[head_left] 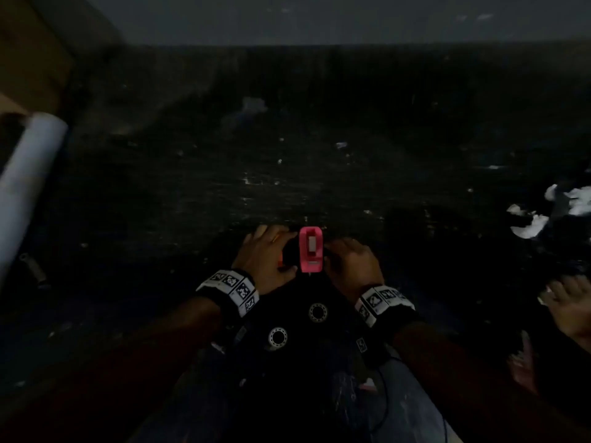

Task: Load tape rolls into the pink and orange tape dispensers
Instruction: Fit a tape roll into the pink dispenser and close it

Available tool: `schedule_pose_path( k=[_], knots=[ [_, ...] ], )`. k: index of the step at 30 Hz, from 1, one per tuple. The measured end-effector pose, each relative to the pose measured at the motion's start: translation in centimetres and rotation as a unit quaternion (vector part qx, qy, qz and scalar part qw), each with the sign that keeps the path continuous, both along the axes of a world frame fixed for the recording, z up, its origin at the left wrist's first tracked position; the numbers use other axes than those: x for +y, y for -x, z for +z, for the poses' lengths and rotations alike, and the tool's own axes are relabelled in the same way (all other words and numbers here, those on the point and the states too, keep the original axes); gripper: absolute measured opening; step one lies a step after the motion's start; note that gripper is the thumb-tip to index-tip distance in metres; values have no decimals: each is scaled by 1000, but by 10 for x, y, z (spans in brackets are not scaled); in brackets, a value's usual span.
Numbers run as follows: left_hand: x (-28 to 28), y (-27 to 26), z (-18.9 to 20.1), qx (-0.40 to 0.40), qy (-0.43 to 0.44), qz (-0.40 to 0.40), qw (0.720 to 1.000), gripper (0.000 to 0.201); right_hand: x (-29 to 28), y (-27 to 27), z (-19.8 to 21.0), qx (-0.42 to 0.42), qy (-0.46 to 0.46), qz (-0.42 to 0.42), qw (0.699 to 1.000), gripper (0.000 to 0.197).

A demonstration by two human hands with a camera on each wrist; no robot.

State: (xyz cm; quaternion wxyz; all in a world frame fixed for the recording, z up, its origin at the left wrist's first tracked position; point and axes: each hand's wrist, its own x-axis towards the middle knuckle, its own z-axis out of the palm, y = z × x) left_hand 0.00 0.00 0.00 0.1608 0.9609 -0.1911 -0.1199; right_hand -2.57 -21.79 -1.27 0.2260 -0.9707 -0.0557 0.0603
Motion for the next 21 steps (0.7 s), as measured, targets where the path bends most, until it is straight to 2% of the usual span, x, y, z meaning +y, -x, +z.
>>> schedule_pose_path(
  k=[3,5,7,16,21],
  knots=[
    [-11,-16,-10,31,-33,-29,999,94,6,-18,-10,21,-5,15,1000,37],
    [-18,-25,-19,44,-45,-40,997,102,10,-27,-13,41,0,31,999,50],
    [-22,-32,-30,55,-46,-50,996,107,11,-34,-15,52,-4,39,998,55],
    [-29,-41,-35,46,-24,-51,997,99,13,-54,-23,96,8,46,994,53],
    [-31,-40,-32,44,-35,-53,997,98,10,-56,-20,86,10,56,995,55]
  ],
)
